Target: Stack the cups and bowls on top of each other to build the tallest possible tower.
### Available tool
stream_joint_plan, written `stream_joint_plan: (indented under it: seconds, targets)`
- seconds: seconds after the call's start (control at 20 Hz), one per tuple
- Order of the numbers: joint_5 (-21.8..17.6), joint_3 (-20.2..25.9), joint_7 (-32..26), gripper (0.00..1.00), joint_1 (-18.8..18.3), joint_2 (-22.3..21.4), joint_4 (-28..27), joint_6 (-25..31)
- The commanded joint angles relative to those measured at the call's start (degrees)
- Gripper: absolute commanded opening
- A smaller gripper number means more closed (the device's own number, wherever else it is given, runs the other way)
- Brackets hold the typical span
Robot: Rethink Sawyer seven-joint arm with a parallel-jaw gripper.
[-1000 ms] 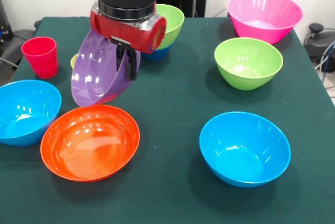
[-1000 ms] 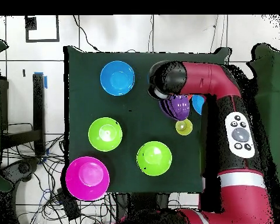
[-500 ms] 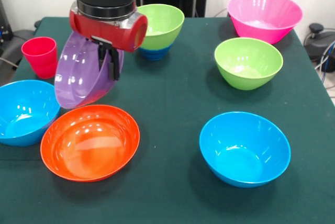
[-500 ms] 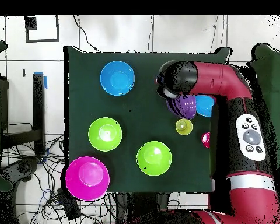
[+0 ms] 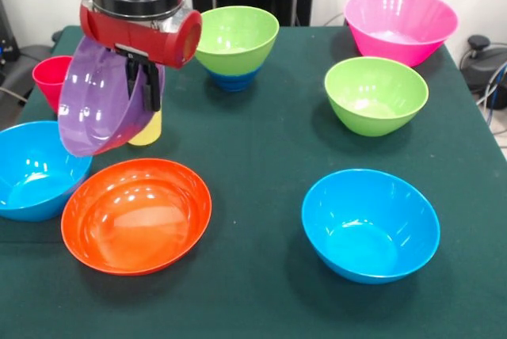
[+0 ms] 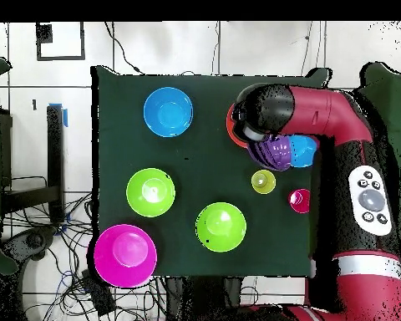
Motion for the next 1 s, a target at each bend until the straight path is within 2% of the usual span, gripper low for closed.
stream_joint_plan:
  seconds: [0.05, 0.45, 0.65, 1.0]
  targets:
    - [-3.7, 2.0, -14.3, 0.0, 0.6, -1.5, 3.2, 4.2]
    - [-2.6, 1.4, -9.5, 0.0, 3.7, -3.3, 4.2, 5.9]
    - [-3.1, 0.7, -10.1, 0.0, 4.2, -4.9, 5.1, 7.1]
    - [-3.9, -0.1, -9.9, 0.0, 3.9, -7.5, 9.8, 4.0]
